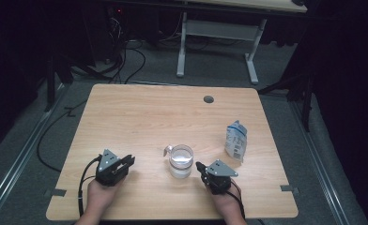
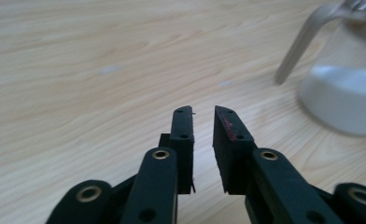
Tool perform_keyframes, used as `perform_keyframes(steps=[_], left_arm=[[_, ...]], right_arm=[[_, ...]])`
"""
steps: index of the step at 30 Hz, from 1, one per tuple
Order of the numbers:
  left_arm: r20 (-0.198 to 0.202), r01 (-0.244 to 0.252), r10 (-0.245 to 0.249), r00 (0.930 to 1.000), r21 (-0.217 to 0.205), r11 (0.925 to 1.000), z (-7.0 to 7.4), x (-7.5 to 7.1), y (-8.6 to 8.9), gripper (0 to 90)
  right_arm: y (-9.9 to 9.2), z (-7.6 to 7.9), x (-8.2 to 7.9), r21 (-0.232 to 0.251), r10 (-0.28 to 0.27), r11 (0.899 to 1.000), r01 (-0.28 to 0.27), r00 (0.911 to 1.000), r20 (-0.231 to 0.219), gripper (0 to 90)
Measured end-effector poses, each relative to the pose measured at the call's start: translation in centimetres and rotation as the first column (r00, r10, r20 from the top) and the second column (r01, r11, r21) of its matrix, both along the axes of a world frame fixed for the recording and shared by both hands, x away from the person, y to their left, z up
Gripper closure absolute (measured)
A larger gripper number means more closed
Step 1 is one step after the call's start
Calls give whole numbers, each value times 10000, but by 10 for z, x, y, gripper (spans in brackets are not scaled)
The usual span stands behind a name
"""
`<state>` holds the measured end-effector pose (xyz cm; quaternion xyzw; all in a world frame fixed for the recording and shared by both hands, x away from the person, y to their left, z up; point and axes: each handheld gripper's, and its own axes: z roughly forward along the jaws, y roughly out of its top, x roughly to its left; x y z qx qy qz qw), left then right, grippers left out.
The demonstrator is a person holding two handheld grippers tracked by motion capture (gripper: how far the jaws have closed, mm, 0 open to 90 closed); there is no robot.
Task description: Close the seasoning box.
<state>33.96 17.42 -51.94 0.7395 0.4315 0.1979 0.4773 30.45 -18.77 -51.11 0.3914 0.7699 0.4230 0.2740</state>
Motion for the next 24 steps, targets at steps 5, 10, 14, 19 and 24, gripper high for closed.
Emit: perform_keyframes(steps=[5, 10, 14, 19, 24], left_arm=[[65, -195, 190, 9998, 748, 9970, -3, -6, 25, 663], [112, -457, 450, 9989, 852, 9953, -6, -7, 33, 603], [73, -428, 424, 9991, 710, 9966, -8, -6, 35, 595], [263, -338, 324, 9991, 538, 9980, -8, -7, 34, 592], [294, -457, 445, 9986, 416, 9981, -8, -7, 35, 592]], right_arm=[[-1, 8, 7, 106, -117, 9999, 115, 9998, 148, 900], [1, 10, 16, -62, -146, 9999, 146, 9998, 117, 900], [2, 11, 26, 71, -278, 9996, 278, 9996, 58, 900], [2, 14, 38, 138, -422, 9990, 419, 9989, 209, 900], [4, 14, 35, 257, -229, 9994, 224, 9996, 172, 900]])
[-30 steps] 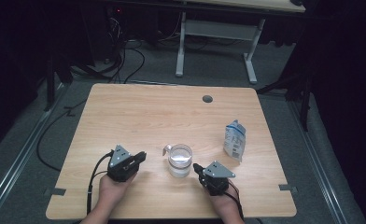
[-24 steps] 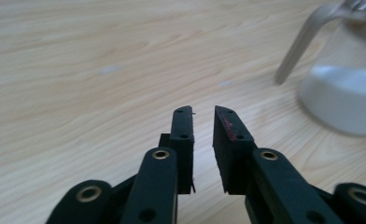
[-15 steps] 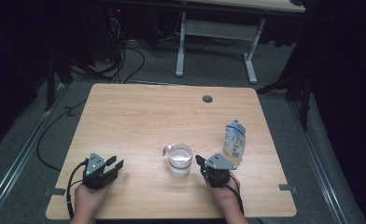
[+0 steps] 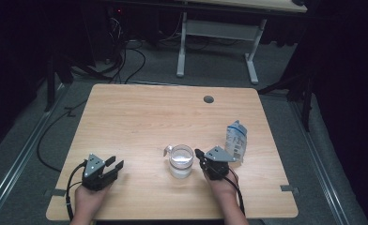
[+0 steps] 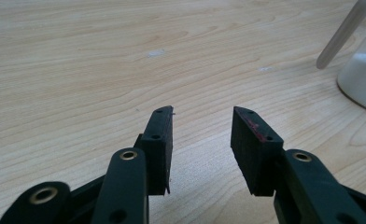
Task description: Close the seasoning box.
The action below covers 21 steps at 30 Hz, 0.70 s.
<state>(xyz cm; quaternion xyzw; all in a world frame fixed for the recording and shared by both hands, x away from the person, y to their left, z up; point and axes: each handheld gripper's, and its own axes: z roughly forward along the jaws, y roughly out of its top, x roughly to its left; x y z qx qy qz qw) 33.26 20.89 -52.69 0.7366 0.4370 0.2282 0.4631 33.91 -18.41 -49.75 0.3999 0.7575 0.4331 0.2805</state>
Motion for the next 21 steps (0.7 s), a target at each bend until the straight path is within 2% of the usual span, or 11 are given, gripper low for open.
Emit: perform_keyframes(steps=[10, 21], left_arm=[[3, 43, -43, 10000, -100, 9999, 1, -1, 0, 593], [10, 92, -92, 10000, -119, 9999, 1, -1, 0, 596]], right_arm=[[4, 0, -5, 112, 300, 9995, -300, 9996, -6, 900], [3, -1, -15, 161, 184, 9997, -185, 9998, 81, 900]])
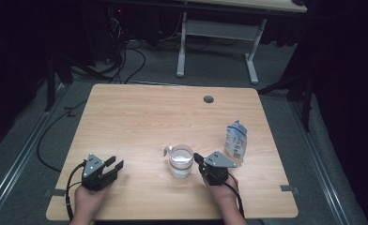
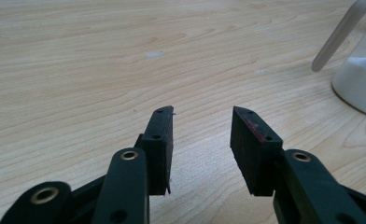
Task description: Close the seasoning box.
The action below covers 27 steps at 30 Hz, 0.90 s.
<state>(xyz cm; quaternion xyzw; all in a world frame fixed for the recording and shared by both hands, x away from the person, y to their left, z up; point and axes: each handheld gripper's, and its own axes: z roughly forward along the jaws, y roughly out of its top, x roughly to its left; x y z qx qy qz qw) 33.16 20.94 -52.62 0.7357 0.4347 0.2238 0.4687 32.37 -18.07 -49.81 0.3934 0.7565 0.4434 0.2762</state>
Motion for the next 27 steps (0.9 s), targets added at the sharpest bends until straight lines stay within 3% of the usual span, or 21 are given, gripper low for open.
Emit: perform_keyframes(steps=[10, 24, 27], left_arm=[[0, 42, -42, 10000, -53, 10000, 0, 0, 0, 595], [-1, -30, 30, 10000, -147, 9999, 2, -1, 2, 595], [-13, -49, 49, 10000, -123, 9999, 1, -2, 3, 595]], right_arm=[[3, 0, -14, -165, 165, 9997, -164, 9998, 118, 900], [18, -2, -35, -274, 1173, 9928, -1165, 9927, 285, 900], [18, 0, -35, -226, 866, 9961, -855, 9950, 506, 895]])
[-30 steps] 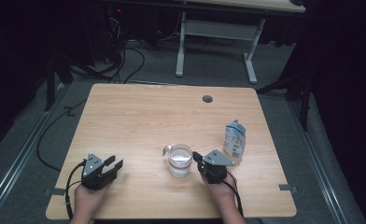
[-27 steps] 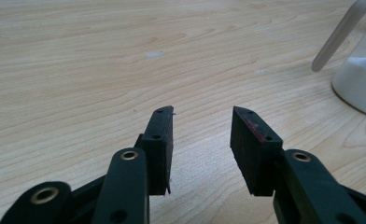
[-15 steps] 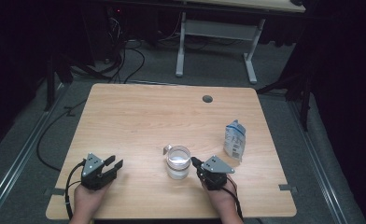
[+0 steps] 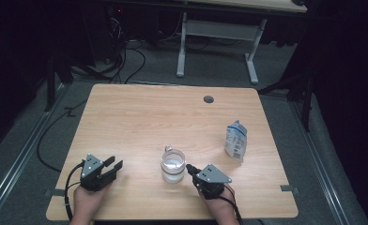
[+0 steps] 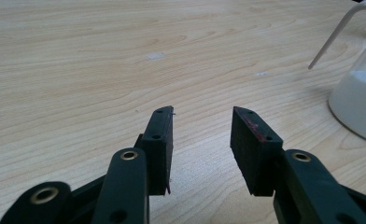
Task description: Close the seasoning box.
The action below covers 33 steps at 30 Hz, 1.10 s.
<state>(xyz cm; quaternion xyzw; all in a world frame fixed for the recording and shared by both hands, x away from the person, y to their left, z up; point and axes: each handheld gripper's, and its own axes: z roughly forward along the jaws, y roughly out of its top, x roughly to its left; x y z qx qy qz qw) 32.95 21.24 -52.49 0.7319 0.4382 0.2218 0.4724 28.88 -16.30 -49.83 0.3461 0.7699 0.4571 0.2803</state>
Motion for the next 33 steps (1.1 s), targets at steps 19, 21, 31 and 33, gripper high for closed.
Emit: perform_keyframes(steps=[19, 21, 31, 33], left_arm=[[-12, -93, 93, 10000, -115, 9999, -1, -1, 3, 595], [-20, -72, 72, 10000, -107, 9999, -1, -1, 3, 595], [-20, -68, 68, 10000, -114, 9999, -1, -1, 3, 595], [-25, -69, 69, 10000, -114, 9999, -1, -1, 3, 595]], right_arm=[[5, -2, 1, 14, 190, 9998, -190, 9997, -173, 900], [6, -2, 0, 12, 211, 9998, -211, 9996, -182, 900], [13, -1, -4, -193, 366, 9991, -368, 9993, -101, 900], [14, -1, -5, -204, 459, 9987, -461, 9989, -88, 900]])
